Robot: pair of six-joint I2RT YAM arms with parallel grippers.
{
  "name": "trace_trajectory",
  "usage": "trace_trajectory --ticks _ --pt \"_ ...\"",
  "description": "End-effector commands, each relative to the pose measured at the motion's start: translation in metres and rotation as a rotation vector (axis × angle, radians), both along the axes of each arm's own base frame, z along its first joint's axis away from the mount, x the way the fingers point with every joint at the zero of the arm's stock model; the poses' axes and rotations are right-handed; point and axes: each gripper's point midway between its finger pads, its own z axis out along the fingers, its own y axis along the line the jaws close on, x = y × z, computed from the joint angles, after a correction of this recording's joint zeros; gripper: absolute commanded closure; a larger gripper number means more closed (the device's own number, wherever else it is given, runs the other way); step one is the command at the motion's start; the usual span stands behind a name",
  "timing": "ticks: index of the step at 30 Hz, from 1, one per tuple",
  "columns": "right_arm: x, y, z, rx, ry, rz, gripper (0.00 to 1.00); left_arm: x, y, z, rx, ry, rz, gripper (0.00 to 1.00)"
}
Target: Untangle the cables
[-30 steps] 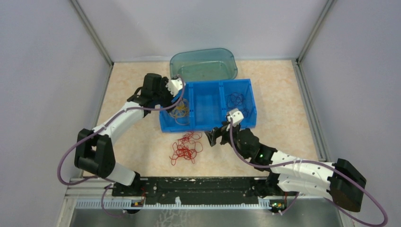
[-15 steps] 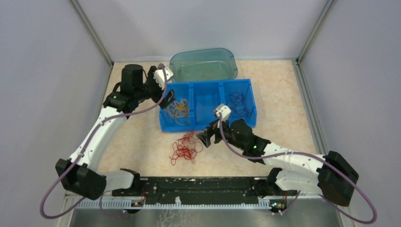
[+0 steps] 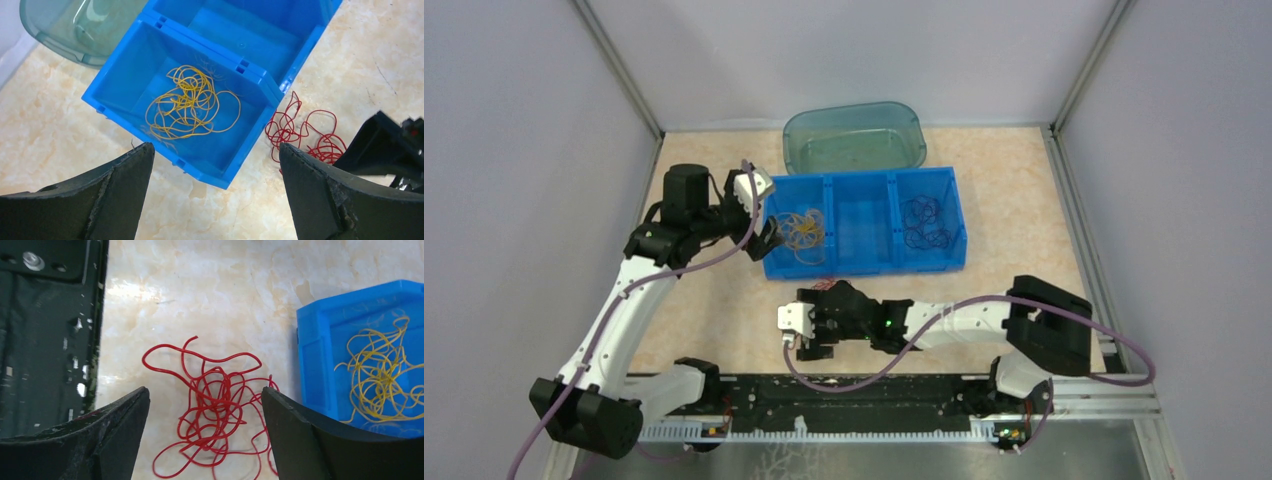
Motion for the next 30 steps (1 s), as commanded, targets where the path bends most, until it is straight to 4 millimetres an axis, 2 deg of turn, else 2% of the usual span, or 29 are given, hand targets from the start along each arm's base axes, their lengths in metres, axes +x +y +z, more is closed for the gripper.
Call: trace_trajectory --ticks 1,4,6,8,12,14,15,19,23,27,30 --pt "0.01 0.022 0.003 -0.067 -0.168 0.09 0.2 0.018 0.008 0.002 -0.015 0.008 0.114 0.0" --pt "0.014 0.029 -0.018 -0.164 -0.204 0.118 0.28 0.023 0.014 0.004 -0.008 -0.007 0.153 0.0" --pt "0.015 0.033 -0.024 -0.19 -0.227 0.13 0.33 0.025 0.015 0.007 -0.016 -0.015 0.171 0.0" --pt "0.017 0.038 -0.025 -0.194 -0.234 0.132 0.42 0.025 0.016 0.01 -0.022 -0.017 0.18 0.0" --pt "0.023 0.044 -0.022 -0.193 -0.247 0.111 0.82 0.025 0.017 0.014 -0.022 -0.024 0.186 0.0" --pt "0.028 0.046 -0.011 -0.156 -0.252 0.069 0.97 0.023 0.017 0.015 -0.016 -0.033 0.176 0.0" --pt "0.031 0.045 -0.004 -0.133 -0.266 0.044 1.0 0.021 0.017 0.015 -0.01 -0.037 0.167 0.0" --pt "0.042 0.036 0.031 -0.017 -0.293 -0.066 1.0 0.01 0.015 0.014 -0.01 -0.041 0.118 0.0" --pt "0.047 0.022 0.075 0.176 -0.212 -0.154 1.0 -0.009 0.007 0.015 -0.034 -0.048 0.038 0.0" --pt "0.046 0.003 0.108 0.357 -0.105 -0.194 1.0 -0.045 -0.009 0.015 -0.058 -0.053 -0.156 0.0" --pt "0.045 -0.008 0.119 0.422 -0.071 -0.206 1.0 -0.083 -0.019 0.005 -0.059 -0.037 -0.366 0.0"
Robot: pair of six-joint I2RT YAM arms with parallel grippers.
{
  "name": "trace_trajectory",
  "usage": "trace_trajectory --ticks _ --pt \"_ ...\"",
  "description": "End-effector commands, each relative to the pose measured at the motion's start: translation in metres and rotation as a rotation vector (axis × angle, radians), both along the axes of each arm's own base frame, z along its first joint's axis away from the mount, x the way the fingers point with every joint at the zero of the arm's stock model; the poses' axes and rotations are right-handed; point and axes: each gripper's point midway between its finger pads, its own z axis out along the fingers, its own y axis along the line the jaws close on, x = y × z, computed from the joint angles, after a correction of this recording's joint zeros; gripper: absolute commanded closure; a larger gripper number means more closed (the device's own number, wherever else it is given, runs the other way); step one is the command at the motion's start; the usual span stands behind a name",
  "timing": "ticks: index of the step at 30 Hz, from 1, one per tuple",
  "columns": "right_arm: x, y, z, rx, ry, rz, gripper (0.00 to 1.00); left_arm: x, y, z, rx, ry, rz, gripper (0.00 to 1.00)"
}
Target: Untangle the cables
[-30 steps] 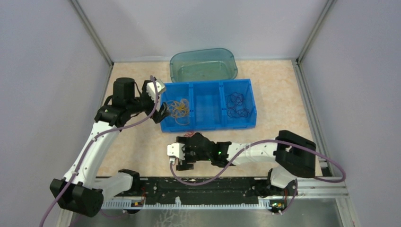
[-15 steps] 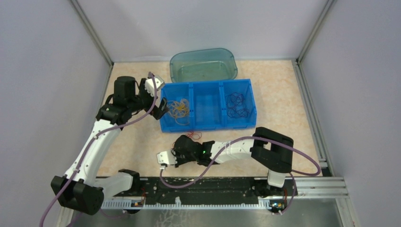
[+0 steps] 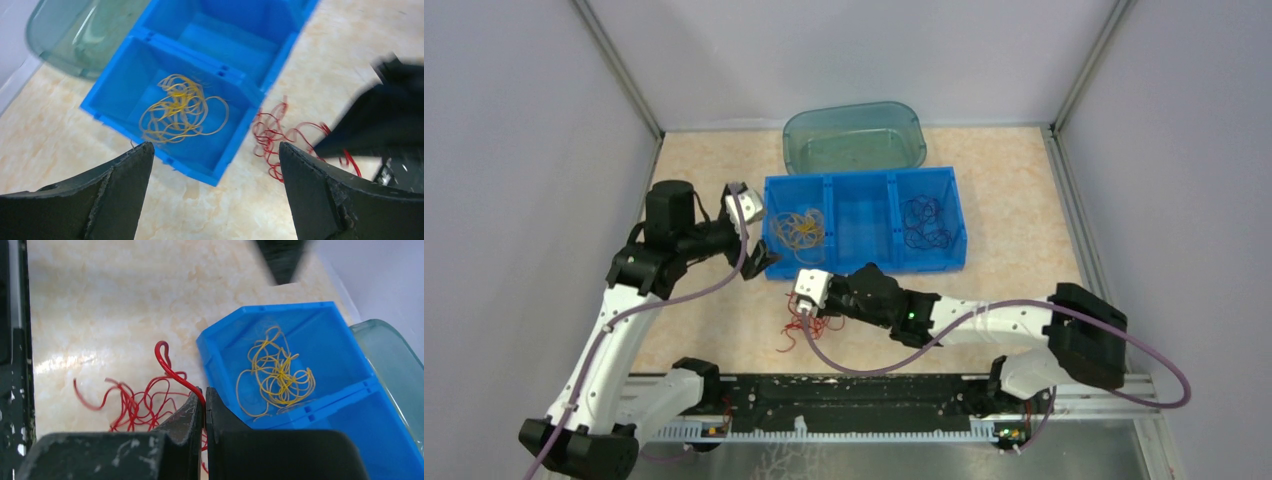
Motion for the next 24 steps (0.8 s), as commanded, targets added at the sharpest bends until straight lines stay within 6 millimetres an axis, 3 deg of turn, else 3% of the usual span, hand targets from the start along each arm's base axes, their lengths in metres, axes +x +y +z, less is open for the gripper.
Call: trace_trajectory --ticks 1,3,5,15,24 --pt "-0.003 -0.003 0.05 0.243 0.065 0.0 1.0 -0.064 -0.021 -0.017 -0.015 0.042 -0.356 0.0" --pt "-0.003 -0.004 0.052 0.253 0.078 0.001 1.0 -0.083 -0.023 -0.028 -0.02 0.085 -0.431 0.0" --pt "-0.003 -0.005 0.053 0.263 0.088 -0.001 1.0 -0.09 -0.024 -0.033 -0.018 0.092 -0.46 0.0" --pt "0.001 0.005 0.072 0.335 0.138 -0.018 1.0 -0.09 -0.035 -0.038 -0.051 0.07 -0.472 0.07" --pt "-0.001 0.015 0.079 0.354 0.165 0.004 1.0 -0.09 -0.039 -0.044 -0.08 0.122 -0.445 0.41"
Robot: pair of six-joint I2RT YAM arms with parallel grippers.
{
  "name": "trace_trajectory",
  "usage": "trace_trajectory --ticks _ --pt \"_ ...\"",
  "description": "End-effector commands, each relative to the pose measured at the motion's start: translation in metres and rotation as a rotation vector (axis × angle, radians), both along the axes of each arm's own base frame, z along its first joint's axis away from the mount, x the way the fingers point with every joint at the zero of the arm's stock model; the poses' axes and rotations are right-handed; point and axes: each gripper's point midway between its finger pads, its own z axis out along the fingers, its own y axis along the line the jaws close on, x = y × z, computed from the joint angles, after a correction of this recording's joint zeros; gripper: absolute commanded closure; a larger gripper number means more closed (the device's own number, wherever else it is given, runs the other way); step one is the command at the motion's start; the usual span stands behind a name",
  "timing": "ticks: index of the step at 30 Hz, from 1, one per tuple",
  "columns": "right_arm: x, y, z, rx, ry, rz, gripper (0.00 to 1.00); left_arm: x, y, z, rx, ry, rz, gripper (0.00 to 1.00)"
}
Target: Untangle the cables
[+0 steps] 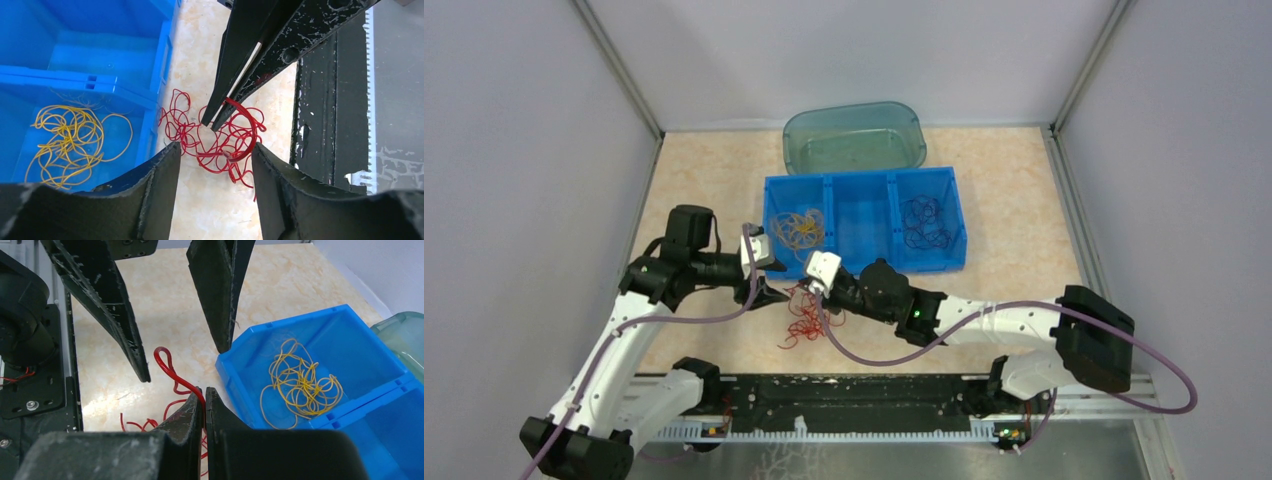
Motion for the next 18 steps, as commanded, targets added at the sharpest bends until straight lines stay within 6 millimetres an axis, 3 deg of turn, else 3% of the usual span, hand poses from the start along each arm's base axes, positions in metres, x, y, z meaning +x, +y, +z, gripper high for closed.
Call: trace_trajectory --ticks 1,5,8,9,12,16,18 --pt "0.002 0.016 0.044 0.124 -0.012 0.02 1.0 -0.001 -0.008 0.006 -0.05 -0.007 -0.021 0.45" --pt "0.0 0.02 0.045 0.131 0.01 0.035 1.0 0.007 -0.008 0.007 -0.043 -0.016 0.003 0.62" --pt "-0.002 0.018 0.047 0.161 0.032 0.033 1.0 0.016 -0.008 0.009 -0.037 -0.021 0.043 0.95" --pt "-0.003 0.017 0.048 0.17 0.035 0.033 1.0 0.02 -0.007 0.012 -0.035 -0.029 0.06 0.99" --pt "-0.002 0.01 0.051 0.201 0.05 0.026 0.92 0.024 -0.007 0.024 -0.042 -0.07 0.064 1.0" --pt "0.005 -0.002 0.057 0.28 0.104 -0.004 0.59 0.019 -0.012 0.043 -0.08 -0.093 0.04 0.99" --pt "0.006 -0.01 0.063 0.339 0.113 -0.011 0.52 0.017 -0.013 0.052 -0.092 -0.099 0.038 1.0"
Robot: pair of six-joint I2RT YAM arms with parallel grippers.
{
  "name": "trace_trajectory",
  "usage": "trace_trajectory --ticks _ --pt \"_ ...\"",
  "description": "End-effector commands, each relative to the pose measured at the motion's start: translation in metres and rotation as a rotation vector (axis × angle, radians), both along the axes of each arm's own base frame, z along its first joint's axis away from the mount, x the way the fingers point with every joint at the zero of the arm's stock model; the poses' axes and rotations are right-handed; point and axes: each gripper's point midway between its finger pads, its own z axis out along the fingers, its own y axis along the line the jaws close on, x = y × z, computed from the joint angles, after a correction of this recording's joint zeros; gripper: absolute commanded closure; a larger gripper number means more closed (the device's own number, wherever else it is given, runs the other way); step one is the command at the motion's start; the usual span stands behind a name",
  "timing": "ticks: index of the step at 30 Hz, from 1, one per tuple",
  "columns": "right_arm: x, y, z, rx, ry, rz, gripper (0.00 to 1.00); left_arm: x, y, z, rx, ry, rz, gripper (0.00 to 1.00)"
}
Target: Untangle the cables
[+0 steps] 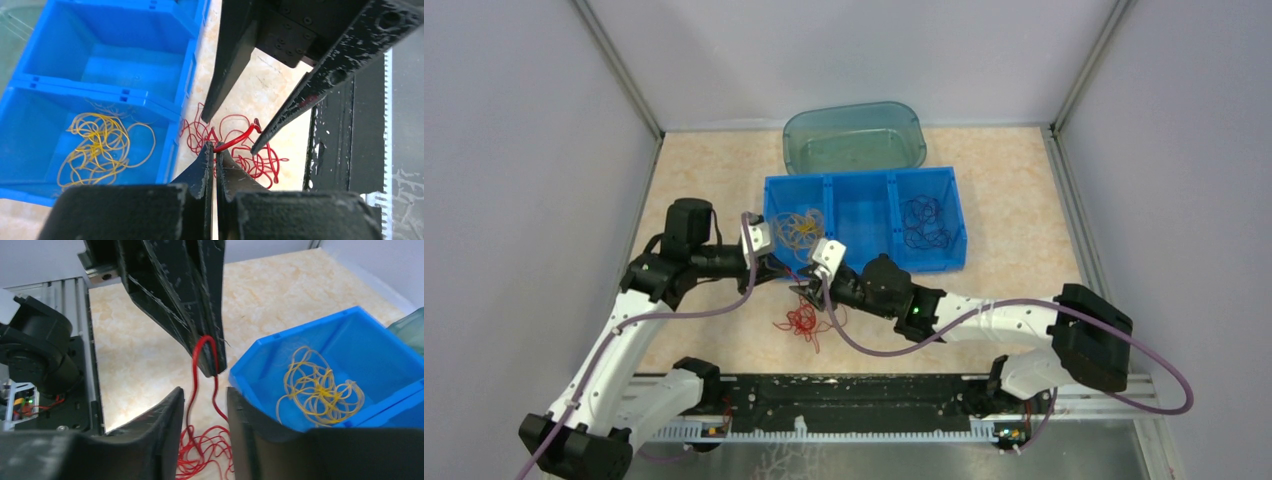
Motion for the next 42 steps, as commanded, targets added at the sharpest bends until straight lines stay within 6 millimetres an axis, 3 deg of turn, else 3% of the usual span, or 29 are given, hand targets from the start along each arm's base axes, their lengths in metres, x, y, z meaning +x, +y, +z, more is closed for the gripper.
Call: trace_trajectory --ticks 1,7,15,20,29,39,40,42 --pt "0.004 -0.018 0.051 0.24 0.011 -0.022 0.48 -0.003 -0.007 0.038 -0.062 -0.072 -0.024 1.0" --pt "-0.006 -0.018 0.054 0.31 0.04 0.045 0.35 -0.011 -0.011 0.069 -0.119 -0.078 -0.04 0.99" --pt "-0.007 0.012 0.063 0.391 0.1 0.124 0.35 -0.019 -0.019 0.125 -0.232 -0.081 -0.04 0.99" --pt "-0.005 0.028 0.04 0.375 0.158 0.141 0.39 -0.022 -0.02 0.155 -0.278 -0.107 -0.038 1.0" --pt "-0.001 0.027 -0.002 0.32 0.221 0.105 0.44 -0.028 -0.016 0.231 -0.383 -0.257 -0.012 0.99" --pt "0.0 0.032 -0.026 0.314 0.293 0.097 0.65 -0.037 -0.009 0.3 -0.487 -0.381 0.028 0.99" --pt "0.0 0.033 -0.04 0.294 0.314 0.09 0.67 -0.039 -0.008 0.307 -0.495 -0.398 0.029 1.0" --pt "-0.001 0.032 -0.048 0.294 0.334 0.085 0.7 -0.041 -0.005 0.319 -0.505 -0.438 0.032 1.0"
